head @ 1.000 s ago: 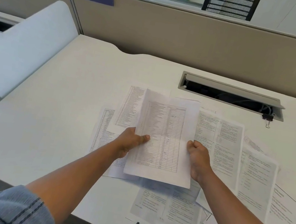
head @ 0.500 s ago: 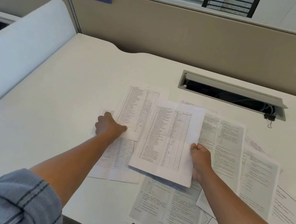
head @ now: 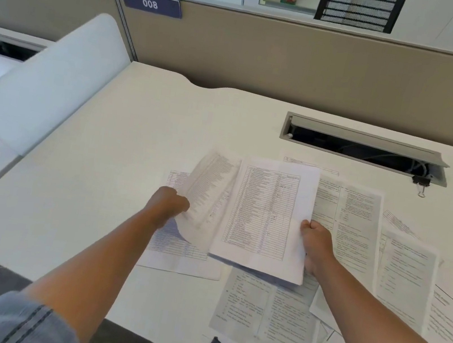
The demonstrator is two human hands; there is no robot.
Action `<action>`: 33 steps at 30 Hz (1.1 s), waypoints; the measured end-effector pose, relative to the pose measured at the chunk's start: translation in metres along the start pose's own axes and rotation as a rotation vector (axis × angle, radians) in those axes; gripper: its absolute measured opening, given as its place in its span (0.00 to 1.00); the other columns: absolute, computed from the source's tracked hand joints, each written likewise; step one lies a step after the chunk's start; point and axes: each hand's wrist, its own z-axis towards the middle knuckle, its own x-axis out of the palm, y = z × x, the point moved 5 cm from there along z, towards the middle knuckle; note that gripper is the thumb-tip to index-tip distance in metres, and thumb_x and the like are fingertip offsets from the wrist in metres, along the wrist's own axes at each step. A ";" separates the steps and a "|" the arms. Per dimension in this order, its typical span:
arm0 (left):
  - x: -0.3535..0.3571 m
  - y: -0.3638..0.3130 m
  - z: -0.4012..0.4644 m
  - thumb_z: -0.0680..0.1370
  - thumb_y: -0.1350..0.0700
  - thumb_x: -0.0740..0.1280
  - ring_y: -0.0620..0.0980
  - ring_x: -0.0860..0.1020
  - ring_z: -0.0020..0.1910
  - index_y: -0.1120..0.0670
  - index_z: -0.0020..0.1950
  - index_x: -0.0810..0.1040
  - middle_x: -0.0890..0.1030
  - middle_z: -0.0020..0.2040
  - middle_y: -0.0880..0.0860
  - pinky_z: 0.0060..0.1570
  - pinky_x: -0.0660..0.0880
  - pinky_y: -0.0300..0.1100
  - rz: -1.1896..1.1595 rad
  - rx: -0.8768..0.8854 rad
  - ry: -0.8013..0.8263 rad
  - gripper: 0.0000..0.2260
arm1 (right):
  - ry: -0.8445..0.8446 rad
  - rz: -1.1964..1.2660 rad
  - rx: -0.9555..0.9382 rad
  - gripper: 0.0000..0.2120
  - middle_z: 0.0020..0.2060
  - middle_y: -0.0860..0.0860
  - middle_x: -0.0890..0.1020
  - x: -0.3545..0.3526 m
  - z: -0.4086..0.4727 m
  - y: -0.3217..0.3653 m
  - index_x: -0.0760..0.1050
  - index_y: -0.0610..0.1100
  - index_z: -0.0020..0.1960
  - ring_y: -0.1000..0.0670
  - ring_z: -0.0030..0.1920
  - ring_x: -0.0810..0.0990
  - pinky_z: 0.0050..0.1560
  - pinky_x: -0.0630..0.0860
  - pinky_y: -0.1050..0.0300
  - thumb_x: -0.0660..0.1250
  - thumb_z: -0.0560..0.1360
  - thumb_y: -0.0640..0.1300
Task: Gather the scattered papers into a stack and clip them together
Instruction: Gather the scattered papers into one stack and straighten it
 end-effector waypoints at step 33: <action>-0.005 0.037 -0.018 0.69 0.52 0.81 0.59 0.78 0.52 0.61 0.60 0.73 0.80 0.56 0.58 0.52 0.80 0.51 -0.049 -0.121 -0.125 0.27 | -0.034 -0.062 -0.046 0.15 0.48 0.47 0.77 0.002 0.009 -0.005 0.78 0.34 0.55 0.47 0.48 0.72 0.52 0.69 0.54 0.60 0.84 0.45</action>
